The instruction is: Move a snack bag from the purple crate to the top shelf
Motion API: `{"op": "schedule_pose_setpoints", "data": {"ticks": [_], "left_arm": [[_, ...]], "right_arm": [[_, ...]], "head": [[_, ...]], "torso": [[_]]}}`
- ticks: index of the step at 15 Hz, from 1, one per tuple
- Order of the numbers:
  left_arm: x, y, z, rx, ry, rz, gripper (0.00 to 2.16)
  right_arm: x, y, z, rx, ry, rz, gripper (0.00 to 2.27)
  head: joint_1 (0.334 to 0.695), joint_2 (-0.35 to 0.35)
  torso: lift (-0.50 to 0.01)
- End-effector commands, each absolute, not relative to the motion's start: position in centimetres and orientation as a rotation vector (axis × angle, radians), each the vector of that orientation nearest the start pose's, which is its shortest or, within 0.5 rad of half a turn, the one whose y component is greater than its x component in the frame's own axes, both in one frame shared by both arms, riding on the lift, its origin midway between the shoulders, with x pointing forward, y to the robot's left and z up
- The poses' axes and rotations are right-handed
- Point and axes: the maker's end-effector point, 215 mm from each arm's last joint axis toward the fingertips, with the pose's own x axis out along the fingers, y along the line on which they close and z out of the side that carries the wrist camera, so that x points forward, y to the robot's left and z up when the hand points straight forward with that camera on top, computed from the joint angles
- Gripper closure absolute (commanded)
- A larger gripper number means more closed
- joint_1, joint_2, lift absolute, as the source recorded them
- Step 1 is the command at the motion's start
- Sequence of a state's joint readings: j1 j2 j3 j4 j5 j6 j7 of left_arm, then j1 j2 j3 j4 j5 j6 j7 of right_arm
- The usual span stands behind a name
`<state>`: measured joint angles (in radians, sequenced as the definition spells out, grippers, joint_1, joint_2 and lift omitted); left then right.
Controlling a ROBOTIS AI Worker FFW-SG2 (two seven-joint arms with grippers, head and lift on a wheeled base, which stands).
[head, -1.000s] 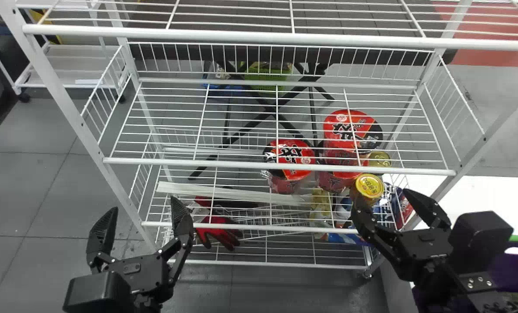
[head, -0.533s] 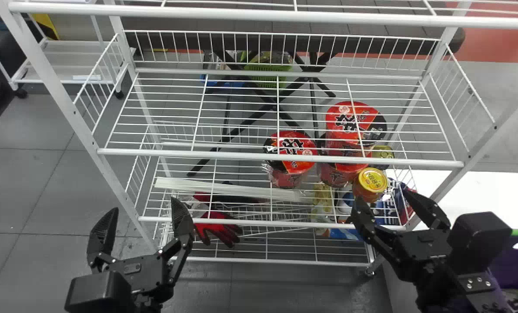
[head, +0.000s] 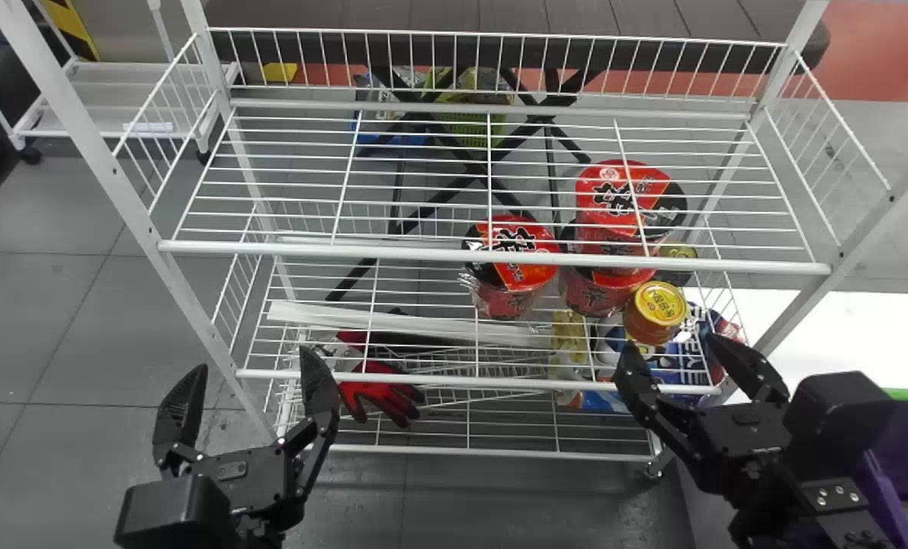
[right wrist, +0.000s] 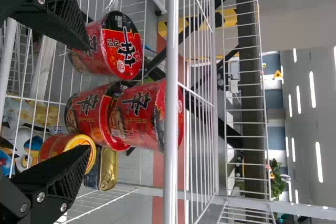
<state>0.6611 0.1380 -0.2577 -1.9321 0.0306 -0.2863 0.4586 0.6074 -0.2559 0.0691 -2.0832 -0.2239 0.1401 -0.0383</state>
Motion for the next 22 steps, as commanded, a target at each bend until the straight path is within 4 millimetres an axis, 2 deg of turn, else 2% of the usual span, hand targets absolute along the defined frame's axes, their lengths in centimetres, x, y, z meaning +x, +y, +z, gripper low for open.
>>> {"op": "schedule_pose_setpoints", "data": {"ticks": [1,8,22], "left_arm": [[36.15,20.20,-39.04,-0.067,0.050,0.181,0.09],[36.22,20.20,-39.17,-0.065,0.053,0.181,0.09],[36.30,20.32,-39.59,-0.064,0.058,0.183,0.09]], "right_arm": [[40.02,-21.44,-41.09,0.026,0.263,0.145,0.16],[40.07,-21.48,-41.08,0.027,0.258,0.145,0.17],[40.25,-21.76,-41.13,0.055,0.256,0.141,0.17]], "head": [[0.695,-0.019],[0.695,-0.019],[0.695,-0.019]], "torso": [[-0.425],[-0.453],[-0.449]]}}
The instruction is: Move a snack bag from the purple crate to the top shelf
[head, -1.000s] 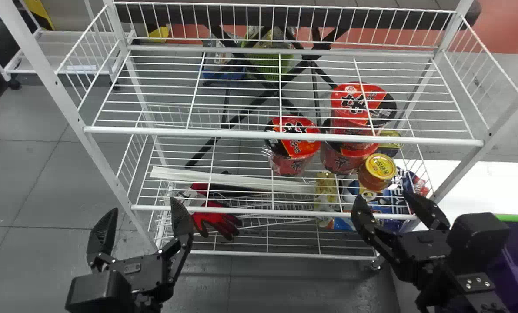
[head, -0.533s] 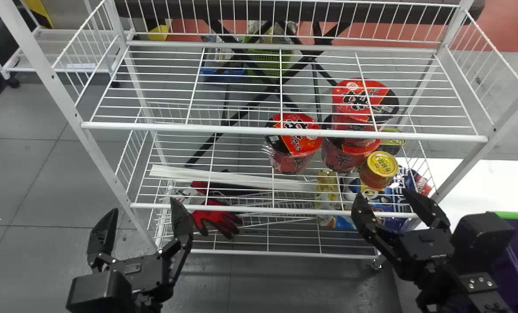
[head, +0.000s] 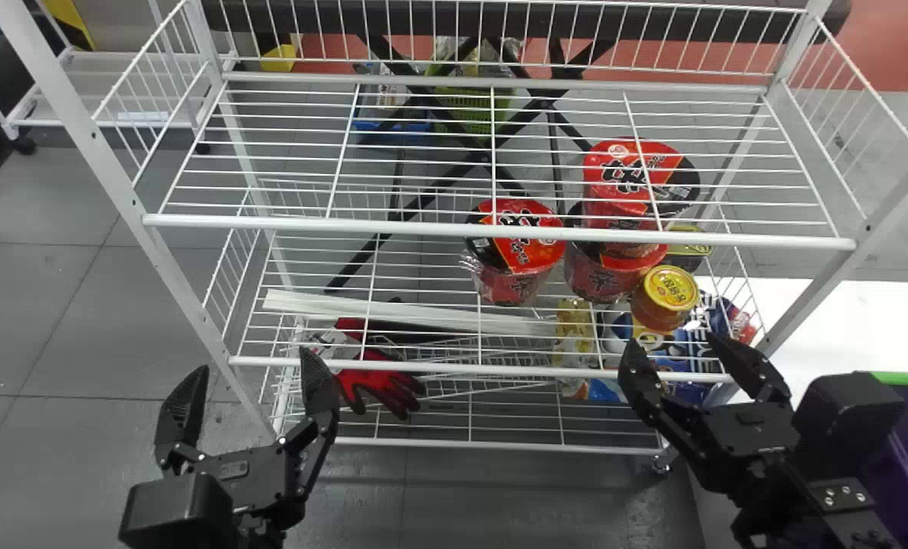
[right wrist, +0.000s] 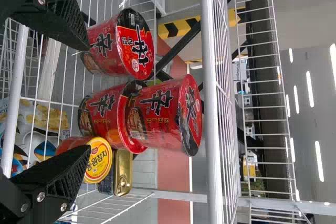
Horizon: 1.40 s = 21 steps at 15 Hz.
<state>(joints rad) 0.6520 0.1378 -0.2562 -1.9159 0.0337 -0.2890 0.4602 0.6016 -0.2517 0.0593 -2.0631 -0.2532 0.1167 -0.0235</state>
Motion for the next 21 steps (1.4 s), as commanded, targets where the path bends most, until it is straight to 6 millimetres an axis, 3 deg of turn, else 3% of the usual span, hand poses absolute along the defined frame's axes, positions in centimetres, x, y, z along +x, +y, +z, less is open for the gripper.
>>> {"op": "schedule_pose_setpoints", "data": {"ticks": [1,17,19,21], "left_arm": [[36.3,20.3,-39.6,-0.064,0.058,0.183,0.09],[36.4,20.3,-39.8,-0.065,0.061,0.185,0.09],[36.4,20.4,-39.8,-0.064,0.060,0.184,0.09],[36.5,20.4,-39.8,-0.062,0.061,0.183,0.09]], "right_arm": [[40.3,-21.8,-41.1,0.055,0.254,0.137,0.17],[40.3,-21.5,-39.7,0.075,0.216,0.158,0.16],[39.0,-21.4,-41.3,0.054,0.344,0.165,0.17],[36.2,-23.1,-42.9,0.024,0.499,0.152,0.17]], "head": [[0.695,-0.021],[0.695,-0.018],[0.695,-0.017],[0.695,-0.017]], "torso": [[-0.449],[-0.457],[-0.457],[-0.457]]}}
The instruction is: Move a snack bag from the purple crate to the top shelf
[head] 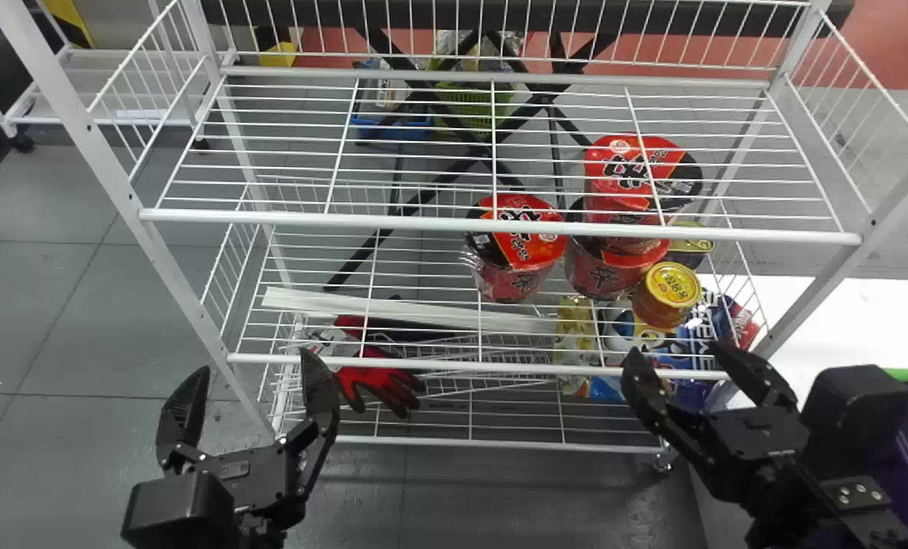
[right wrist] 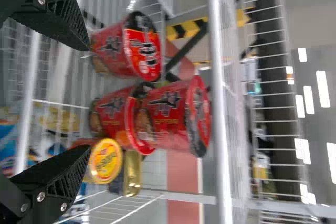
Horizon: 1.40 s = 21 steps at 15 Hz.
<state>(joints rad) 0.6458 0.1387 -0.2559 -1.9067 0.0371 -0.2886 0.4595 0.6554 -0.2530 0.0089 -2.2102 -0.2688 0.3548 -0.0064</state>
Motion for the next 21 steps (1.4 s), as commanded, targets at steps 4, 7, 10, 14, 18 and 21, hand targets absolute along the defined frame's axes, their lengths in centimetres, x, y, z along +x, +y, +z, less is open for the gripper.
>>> {"op": "schedule_pose_setpoints", "data": {"ticks": [4,7,10,14,18,21], "left_arm": [[37.5,20.2,-39.9,-0.070,0.054,0.168,0.09],[38.4,19.8,-40.2,-0.083,0.053,0.153,0.09],[39.8,20.0,-40.3,-0.108,0.036,0.149,0.09],[41.8,19.9,-41.4,-0.132,0.049,0.128,0.09],[42.9,20.3,-42.3,-0.142,0.066,0.119,0.09],[43.0,20.9,-42.7,-0.138,0.072,0.125,0.09]], "right_arm": [[26.3,-26.9,-41.4,0.164,0.871,0.227,0.17],[20.0,-33.2,-37.8,0.249,1.032,0.152,0.17],[21.3,-39.3,-28.7,0.303,0.803,0.071,0.17],[19.3,-50.2,-25.1,0.388,0.689,-0.138,0.17],[17.7,-59.2,-29.8,0.446,0.720,-0.374,0.17],[16.7,-60.1,-38.0,0.511,0.907,-0.412,0.17]], "head": [[0.695,-0.059],[0.695,-0.158],[0.695,-0.274],[0.695,-0.350],[0.695,-0.350],[0.695,-0.350]], "torso": [[-0.457],[-0.457],[-0.457],[-0.457],[-0.457],[-0.457]]}}
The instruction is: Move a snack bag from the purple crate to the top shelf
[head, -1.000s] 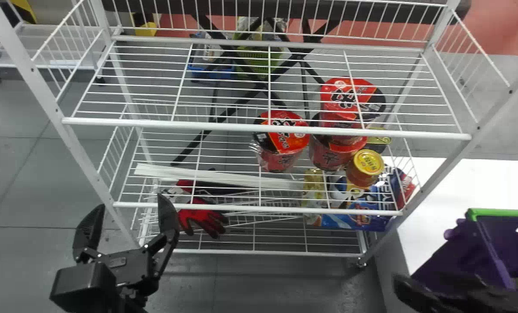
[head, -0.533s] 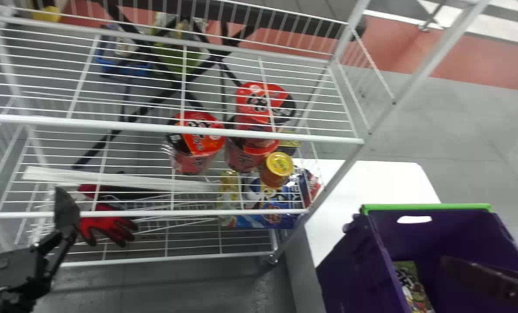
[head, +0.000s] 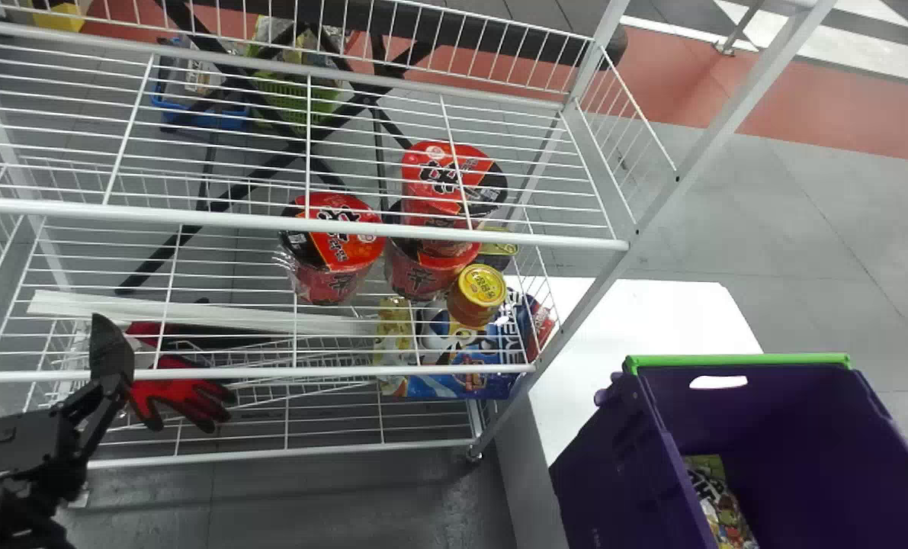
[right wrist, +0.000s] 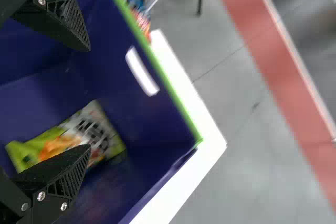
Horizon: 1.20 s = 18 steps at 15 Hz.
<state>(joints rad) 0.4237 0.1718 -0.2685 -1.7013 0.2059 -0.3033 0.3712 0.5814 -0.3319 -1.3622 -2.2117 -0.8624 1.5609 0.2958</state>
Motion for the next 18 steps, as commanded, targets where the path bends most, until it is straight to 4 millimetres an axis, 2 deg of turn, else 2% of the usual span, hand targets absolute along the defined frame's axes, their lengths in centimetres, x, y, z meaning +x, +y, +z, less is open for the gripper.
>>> {"op": "schedule_pose_setpoints", "data": {"ticks": [1,3,6,8,11,12,15,18], "left_arm": [[43.0,21.2,-42.8,-0.138,0.070,0.131,0.09],[43.0,21.7,-43.2,-0.141,0.073,0.144,0.09],[43.1,21.7,-43.2,-0.152,0.058,0.148,0.09],[43.2,22.1,-43.2,-0.148,0.057,0.155,0.09],[43.1,22.3,-43.3,-0.150,0.055,0.161,0.09],[43.1,22.4,-43.3,-0.150,0.052,0.163,0.09],[43.1,22.5,-42.8,-0.155,0.036,0.165,0.09],[43.0,22.6,-42.7,-0.158,0.026,0.169,0.09]], "right_arm": [[16.1,-59.8,-40.4,0.526,0.964,-0.421,0.17],[14.7,-60.2,-45.4,0.561,1.089,-0.455,0.17],[12.0,-61.2,-51.1,0.608,1.262,-0.511,0.17],[10.8,-61.8,-53.1,0.602,1.341,-0.543,0.17],[8.1,-60.6,-56.1,0.562,1.488,-0.544,0.17],[7.3,-60.7,-57.1,0.558,1.533,-0.561,0.17],[3.8,-61.5,-58.8,0.530,1.677,-0.607,0.17],[2.5,-60.5,-60.3,0.475,1.778,-0.598,0.18]], "head": [[0.695,-0.350],[0.695,-0.350],[0.695,-0.350],[0.695,-0.350],[0.695,-0.350],[0.695,-0.350],[0.695,-0.350],[0.695,-0.350]], "torso": [[-0.457],[-0.457],[-0.457],[-0.457],[-0.457],[-0.457],[-0.457],[-0.457]]}}
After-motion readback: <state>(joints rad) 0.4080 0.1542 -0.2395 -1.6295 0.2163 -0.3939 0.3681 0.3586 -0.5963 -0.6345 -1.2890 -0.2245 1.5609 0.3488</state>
